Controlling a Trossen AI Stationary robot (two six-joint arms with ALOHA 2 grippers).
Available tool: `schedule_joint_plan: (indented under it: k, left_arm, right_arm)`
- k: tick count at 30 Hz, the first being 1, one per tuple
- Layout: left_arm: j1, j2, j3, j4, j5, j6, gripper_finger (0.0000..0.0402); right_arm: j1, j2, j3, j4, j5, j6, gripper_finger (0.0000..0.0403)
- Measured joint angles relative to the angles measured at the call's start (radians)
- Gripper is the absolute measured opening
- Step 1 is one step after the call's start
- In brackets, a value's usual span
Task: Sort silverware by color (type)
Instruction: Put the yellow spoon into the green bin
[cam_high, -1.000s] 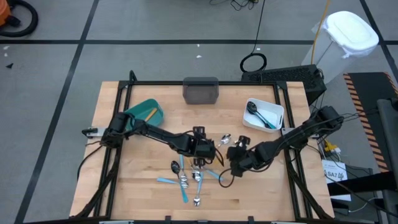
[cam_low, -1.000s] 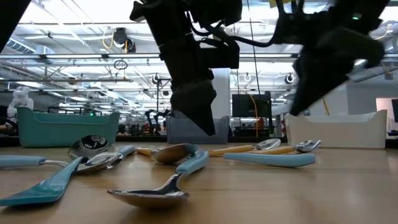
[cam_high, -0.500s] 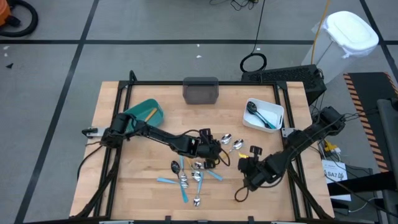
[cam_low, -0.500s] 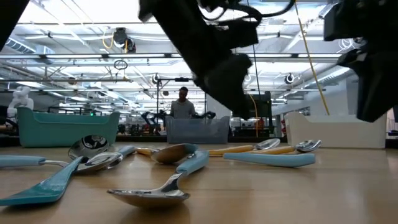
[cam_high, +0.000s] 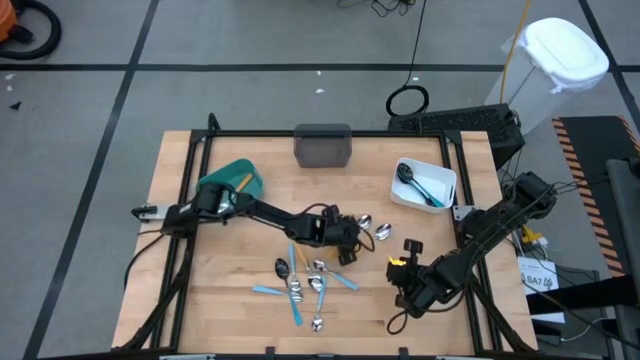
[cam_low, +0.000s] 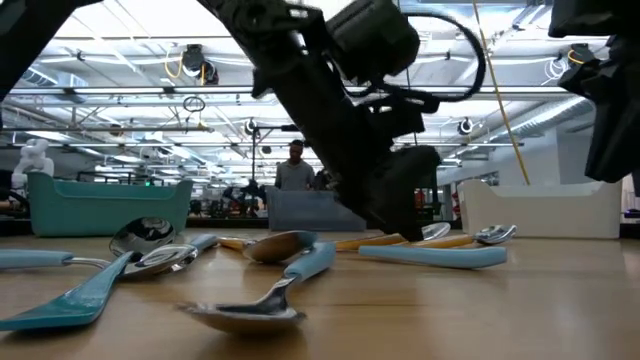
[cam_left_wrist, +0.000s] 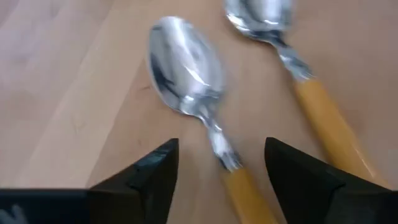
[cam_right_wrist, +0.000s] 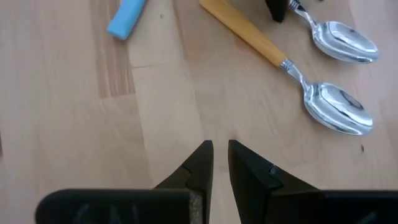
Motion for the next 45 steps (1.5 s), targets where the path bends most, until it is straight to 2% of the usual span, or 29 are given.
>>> schedule_joint_plan:
  k: [3,11,14,20,31,35,37,42,45]
  left_arm:
    - [0.018,0.0,0.001,-0.007,0.034,-0.021,0.0188]
    - [0.013,0.004,0.0,0.008,0.018,0.052,0.0036]
    - [0.006,0.003,0.002,0.007,0.002,0.072,0.0007]
    - [-0.017,0.005,0.0,-0.001,-0.037,0.116,0.0005]
    - [-0.037,-0.058,-0.004,-0.201,-0.059,0.105,0.0005]
    - [-0.044,-0.079,-0.006,-0.212,-0.057,0.113,0.0005]
    - [-0.045,-0.087,0.0,-0.185,-0.045,0.128,0.0005]
    - [-0.045,-0.111,-0.003,-0.245,0.02,0.129,0.0005]
    - [-0.039,-0.148,0.0,-0.258,0.107,0.143,0.0005]
  right_arm:
    - [0.0,0.0,0.0,0.007,0.005,0.001,0.0045]
    - [-0.005,0.0,0.0,0.022,0.079,-0.033,0.0045]
    - [-0.016,0.0,0.0,0.036,0.099,-0.057,0.0045]
    - [-0.049,0.0,0.0,0.054,0.094,-0.107,0.0045]
    - [-0.076,0.001,0.0,0.042,0.092,-0.163,0.0045]
    - [-0.076,0.001,0.0,0.038,0.092,-0.163,0.0045]
    - [-0.076,0.001,0.0,0.039,0.093,-0.163,0.0045]
    - [-0.076,0.001,0.0,0.045,0.092,-0.162,0.0045]
    - [-0.076,0.001,0.0,0.048,0.092,-0.161,0.0045]
